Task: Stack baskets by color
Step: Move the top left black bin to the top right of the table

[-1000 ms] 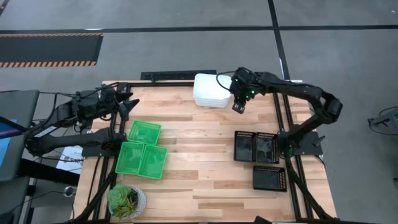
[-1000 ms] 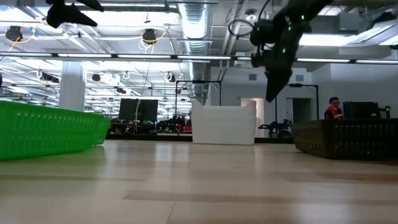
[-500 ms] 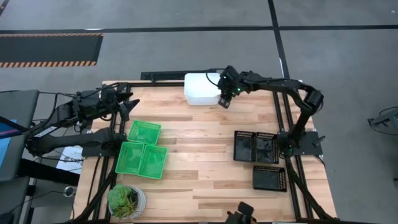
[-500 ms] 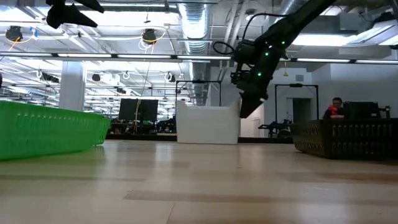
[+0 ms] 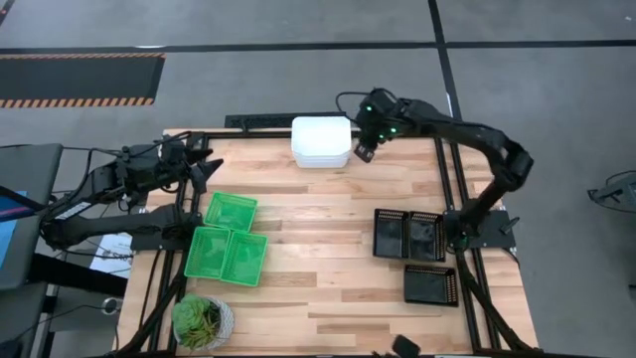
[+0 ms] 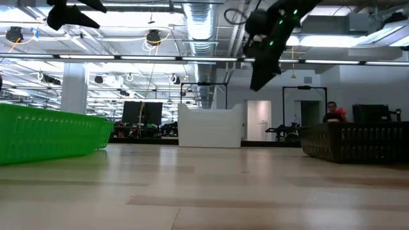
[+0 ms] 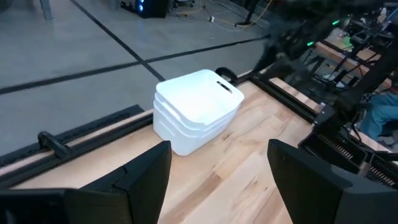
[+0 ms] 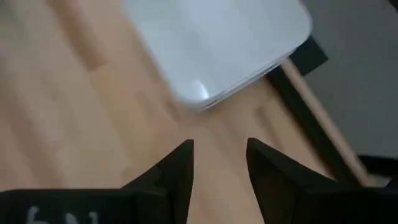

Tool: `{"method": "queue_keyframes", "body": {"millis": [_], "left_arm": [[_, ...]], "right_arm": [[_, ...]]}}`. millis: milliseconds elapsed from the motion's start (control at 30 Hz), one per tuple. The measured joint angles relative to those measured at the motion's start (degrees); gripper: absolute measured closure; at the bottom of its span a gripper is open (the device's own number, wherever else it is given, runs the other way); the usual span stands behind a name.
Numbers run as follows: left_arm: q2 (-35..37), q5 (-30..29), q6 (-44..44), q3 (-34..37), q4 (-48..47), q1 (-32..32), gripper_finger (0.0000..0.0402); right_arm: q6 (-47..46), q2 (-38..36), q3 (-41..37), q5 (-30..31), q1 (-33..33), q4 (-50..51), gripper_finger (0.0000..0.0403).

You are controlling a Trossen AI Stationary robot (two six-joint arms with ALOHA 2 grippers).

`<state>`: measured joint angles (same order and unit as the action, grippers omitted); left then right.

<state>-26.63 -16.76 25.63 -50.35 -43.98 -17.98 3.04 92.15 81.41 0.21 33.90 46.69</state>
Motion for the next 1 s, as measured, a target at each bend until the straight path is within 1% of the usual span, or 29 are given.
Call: {"method": "queue_keyframes", "body": {"millis": [67, 200, 333, 467, 667, 833, 1000], "left_arm": [[0.0, 0.64, 1.05, 0.0, -0.54, -0.02, 0.0145], [0.0, 2.05, 2.04, 0.0, -0.48, -0.02, 0.0145], [0.0, 2.96, 2.51, 0.0, -0.26, -0.01, 0.0145], [0.0, 2.96, 2.25, 0.0, -0.24, -0.02, 0.0145], [0.0, 2.96, 2.08, 0.0, -0.29, 0.0, 0.0145], [0.0, 2.93, 0.98, 0.0, -0.28, -0.01, 0.0145], [0.0, 2.91, 0.55, 0.0, 0.05, -0.01, 0.0145]], "right_arm": [[-2.27, -2.86, 0.01, -0.07, -1.53, 3.82, 0.0234], [-8.23, -7.16, -0.27, -0.1, -5.64, 14.66, 0.0234], [-14.22, -11.73, -4.38, -0.07, -12.35, 19.32, 0.0236], [-20.14, -16.18, -11.65, 0.68, -20.25, 19.04, 0.0239], [-30.02, -20.7, -22.83, 6.83, -30.15, 15.0, 0.0243], [-33.22, -20.54, -29.21, 10.03, -34.35, 12.4, 0.0243], [-37.53, -18.13, -31.62, 10.37, -35.53, 12.13, 0.0244]]}}
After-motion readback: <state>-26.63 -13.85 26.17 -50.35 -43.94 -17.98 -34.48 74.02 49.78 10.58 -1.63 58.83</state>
